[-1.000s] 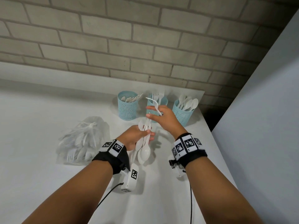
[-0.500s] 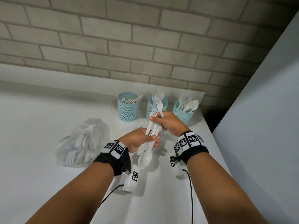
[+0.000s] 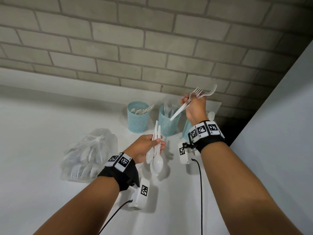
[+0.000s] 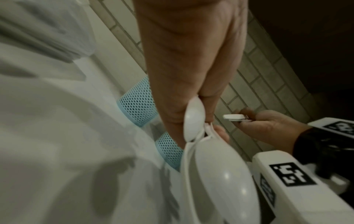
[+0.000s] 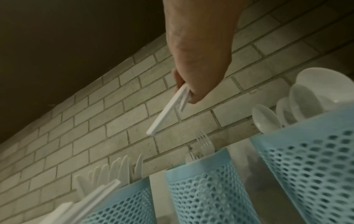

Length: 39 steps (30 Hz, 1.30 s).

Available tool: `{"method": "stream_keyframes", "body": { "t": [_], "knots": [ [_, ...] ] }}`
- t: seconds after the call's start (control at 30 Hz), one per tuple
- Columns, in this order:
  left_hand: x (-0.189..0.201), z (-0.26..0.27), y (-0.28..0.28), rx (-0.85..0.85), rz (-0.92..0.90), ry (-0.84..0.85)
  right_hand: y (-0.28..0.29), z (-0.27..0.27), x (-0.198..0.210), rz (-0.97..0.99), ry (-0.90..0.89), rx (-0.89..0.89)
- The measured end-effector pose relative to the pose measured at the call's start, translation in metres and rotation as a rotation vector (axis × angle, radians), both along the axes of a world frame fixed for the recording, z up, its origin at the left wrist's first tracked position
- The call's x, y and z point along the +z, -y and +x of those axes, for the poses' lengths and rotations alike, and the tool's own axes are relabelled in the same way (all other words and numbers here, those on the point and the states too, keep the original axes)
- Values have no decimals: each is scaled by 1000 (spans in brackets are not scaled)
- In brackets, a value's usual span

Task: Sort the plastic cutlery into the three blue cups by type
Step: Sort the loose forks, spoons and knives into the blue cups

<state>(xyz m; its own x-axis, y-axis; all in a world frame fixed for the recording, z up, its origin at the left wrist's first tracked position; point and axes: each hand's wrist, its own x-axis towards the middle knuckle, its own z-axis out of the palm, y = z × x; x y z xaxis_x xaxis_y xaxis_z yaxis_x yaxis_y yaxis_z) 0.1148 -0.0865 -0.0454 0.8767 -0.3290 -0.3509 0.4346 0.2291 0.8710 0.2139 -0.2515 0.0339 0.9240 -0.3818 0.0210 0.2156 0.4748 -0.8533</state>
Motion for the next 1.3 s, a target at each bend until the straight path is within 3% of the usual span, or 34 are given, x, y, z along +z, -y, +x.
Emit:
{"method": "stream_keyframes", "body": {
  "t": [0.3,0.57,0.77,0.83,0.97,1.03,1.13,1.3],
  "knots": [
    [-1,9,-4,92,-149,-37,-14,37,-14,-253,90,-184],
    [-8,12,-9,146,-233,-33,-15,38,-43,-421,-112,28],
    [-5,11,-12,221,-258,-32,-21,9,-17,-600,45,-31],
    [-3,9,-12,239,-273,-32,-23,-9,-12,-692,69,87],
    [1,5,-14,282,-304,-32,-25,-42,-23,-998,-43,556],
    [3,3,-16,296,-312,-44,-23,-53,-34,-1081,-48,695],
    [5,0,-18,316,-330,-68,-16,-70,-50,-1067,-56,764],
    [11,-2,-18,327,-378,-110,-14,-100,-76,-1154,7,714]
  ]
}}
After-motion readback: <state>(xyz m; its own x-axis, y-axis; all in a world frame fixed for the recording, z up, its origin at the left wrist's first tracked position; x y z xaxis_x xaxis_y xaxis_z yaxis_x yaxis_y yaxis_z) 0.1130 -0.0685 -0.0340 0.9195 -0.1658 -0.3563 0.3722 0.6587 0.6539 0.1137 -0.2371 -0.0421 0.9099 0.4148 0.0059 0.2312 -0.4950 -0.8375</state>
